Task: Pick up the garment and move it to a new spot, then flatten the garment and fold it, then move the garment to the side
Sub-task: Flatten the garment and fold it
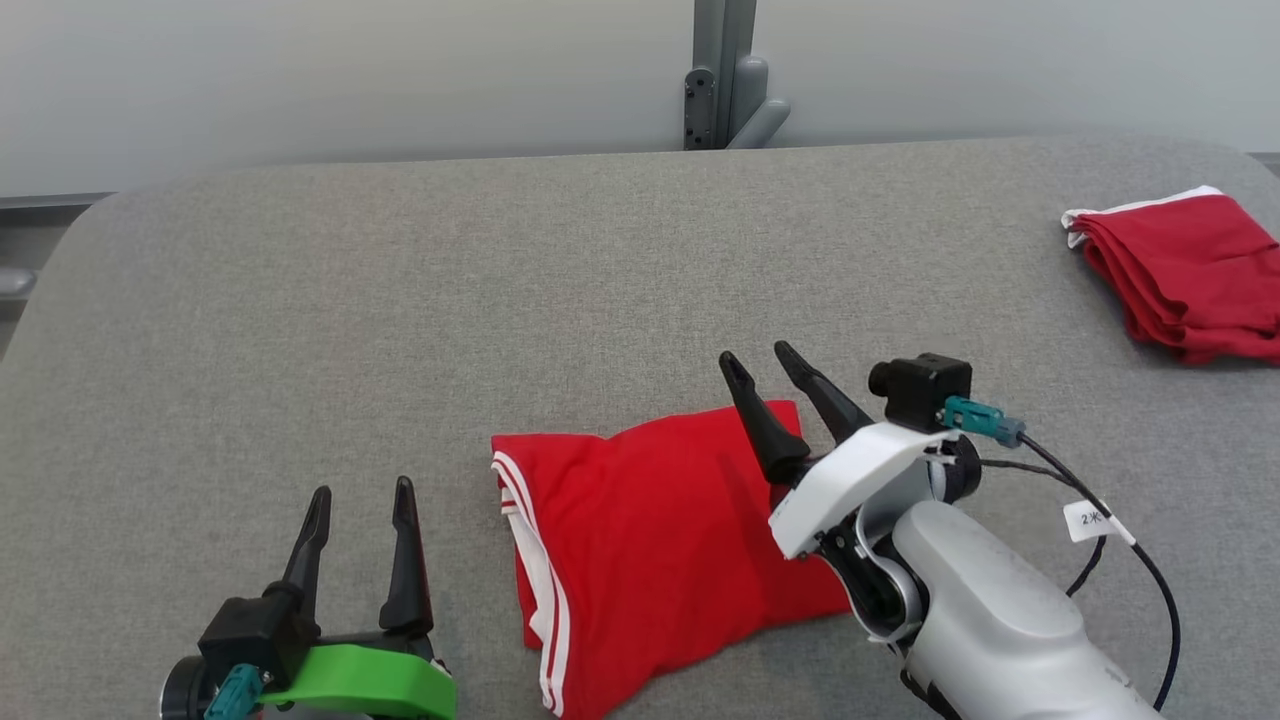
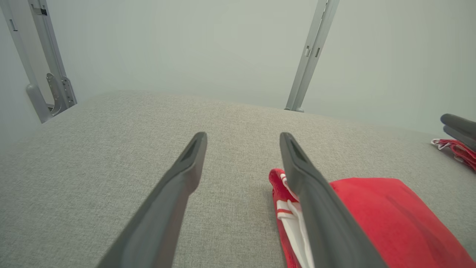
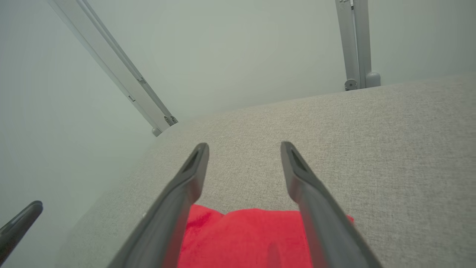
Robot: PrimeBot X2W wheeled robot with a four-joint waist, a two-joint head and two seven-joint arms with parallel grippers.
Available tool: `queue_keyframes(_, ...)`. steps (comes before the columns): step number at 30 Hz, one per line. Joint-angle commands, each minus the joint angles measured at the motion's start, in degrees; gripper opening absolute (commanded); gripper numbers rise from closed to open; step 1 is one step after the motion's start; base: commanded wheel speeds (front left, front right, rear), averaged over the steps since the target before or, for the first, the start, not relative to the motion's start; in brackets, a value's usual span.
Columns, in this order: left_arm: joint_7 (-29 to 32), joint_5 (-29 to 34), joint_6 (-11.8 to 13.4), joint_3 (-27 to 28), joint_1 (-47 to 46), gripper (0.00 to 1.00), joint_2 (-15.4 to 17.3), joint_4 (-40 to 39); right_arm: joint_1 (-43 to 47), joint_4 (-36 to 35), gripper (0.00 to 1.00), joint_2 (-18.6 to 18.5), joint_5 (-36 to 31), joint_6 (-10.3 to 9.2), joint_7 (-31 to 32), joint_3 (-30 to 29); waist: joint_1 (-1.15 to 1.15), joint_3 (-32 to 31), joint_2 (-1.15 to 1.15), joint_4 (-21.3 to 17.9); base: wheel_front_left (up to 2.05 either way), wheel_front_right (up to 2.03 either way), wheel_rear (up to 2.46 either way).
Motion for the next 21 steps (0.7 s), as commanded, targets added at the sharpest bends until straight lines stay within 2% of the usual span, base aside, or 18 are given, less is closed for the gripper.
queue_keyframes(1,-0.1,0.0,0.2,0.0,0.5,1.0,0.3,-0.2,1.4,-1.0,0.49,0.2,-2.0,0.01,-0.2,-0.9,0.0,0.0,0.37,0.2,0.0,0.0,0.0)
queue_keyframes(3,-0.1,-0.1,0.3,-0.1,0.5,1.0,0.2,-0.2,3.4,-2.3,0.25,0.5,-4.8,0.01,-0.2,-2.1,0.0,0.0,0.37,0.6,0.0,0.0,0.0)
queue_keyframes(4,-0.1,-0.1,0.3,-0.1,0.4,1.0,0.2,-0.3,4.2,-2.8,0.1,0.7,-6.1,0.01,-0.2,-2.4,0.0,0.1,0.37,0.9,0.0,0.0,0.0)
queue_keyframes(5,-0.1,-0.1,0.3,-0.1,0.3,1.0,0.2,-0.3,4.9,-3.2,0.0,0.9,-7.3,0.01,-0.2,-2.5,0.0,0.1,0.37,1.2,0.0,0.0,0.0)
queue_keyframes(12,-0.1,0.1,-0.1,-0.7,-0.4,1.0,0.1,-0.2,7.8,-1.9,0.0,1.7,-11.7,0.01,-0.2,-0.3,0.0,0.5,0.37,5.0,0.0,0.0,0.0)
queue_keyframes(21,-0.1,0.2,-0.5,-1.4,-1.2,1.0,-0.2,0.2,3.8,4.8,0.0,2.0,-13.4,0.0,-0.2,5.7,0.0,2.1,0.37,12.3,0.0,0.0,0.0)
